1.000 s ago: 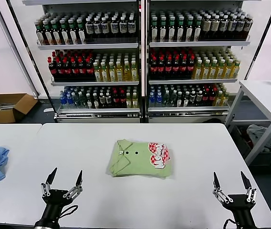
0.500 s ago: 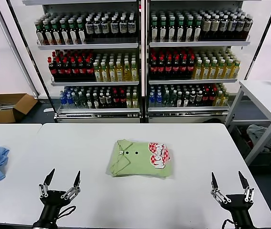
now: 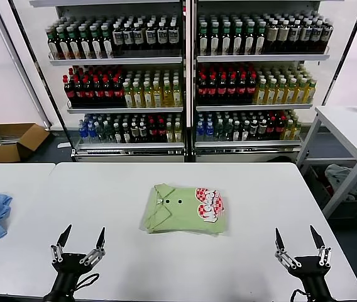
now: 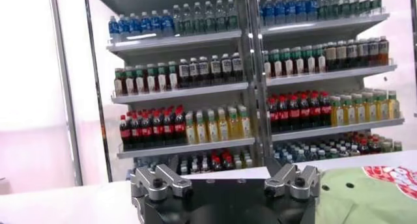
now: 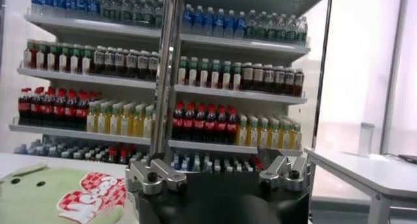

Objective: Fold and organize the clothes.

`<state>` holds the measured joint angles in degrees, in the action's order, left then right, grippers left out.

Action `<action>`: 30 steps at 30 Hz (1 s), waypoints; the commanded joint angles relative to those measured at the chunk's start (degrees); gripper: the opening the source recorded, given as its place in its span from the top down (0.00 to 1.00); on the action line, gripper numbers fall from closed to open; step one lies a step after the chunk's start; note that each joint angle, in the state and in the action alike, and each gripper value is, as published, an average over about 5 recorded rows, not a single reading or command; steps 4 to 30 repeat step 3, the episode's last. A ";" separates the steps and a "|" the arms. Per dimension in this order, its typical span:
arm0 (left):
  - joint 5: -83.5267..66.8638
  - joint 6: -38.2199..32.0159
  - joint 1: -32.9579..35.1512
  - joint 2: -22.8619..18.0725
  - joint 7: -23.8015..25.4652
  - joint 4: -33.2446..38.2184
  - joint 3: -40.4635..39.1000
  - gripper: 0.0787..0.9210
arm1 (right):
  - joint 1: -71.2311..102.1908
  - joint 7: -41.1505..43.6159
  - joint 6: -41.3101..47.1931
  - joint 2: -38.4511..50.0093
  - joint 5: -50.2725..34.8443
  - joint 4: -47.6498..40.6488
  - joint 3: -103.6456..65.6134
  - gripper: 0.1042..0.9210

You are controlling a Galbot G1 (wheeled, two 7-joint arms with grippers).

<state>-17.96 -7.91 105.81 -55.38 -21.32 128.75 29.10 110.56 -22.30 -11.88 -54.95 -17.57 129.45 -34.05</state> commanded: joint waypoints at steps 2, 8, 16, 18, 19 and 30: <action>-0.02 -0.06 0.02 0.06 -0.03 -0.20 -0.13 0.12 | 0.03 0.28 -0.04 0.04 0.04 -0.16 0.15 0.12; -0.02 -0.06 0.02 0.07 -0.03 -0.20 -0.13 0.12 | 0.03 0.29 -0.04 0.03 0.06 -0.16 0.18 0.12; -0.02 -0.06 0.02 0.07 -0.03 -0.20 -0.13 0.12 | 0.03 0.29 -0.04 0.03 0.06 -0.16 0.18 0.12; -0.02 -0.06 0.02 0.07 -0.03 -0.20 -0.13 0.12 | 0.03 0.29 -0.04 0.03 0.06 -0.16 0.18 0.12; -0.02 -0.06 0.02 0.07 -0.03 -0.20 -0.13 0.12 | 0.03 0.29 -0.04 0.03 0.06 -0.16 0.18 0.12; -0.02 -0.06 0.02 0.07 -0.03 -0.20 -0.13 0.12 | 0.03 0.29 -0.04 0.03 0.06 -0.16 0.18 0.12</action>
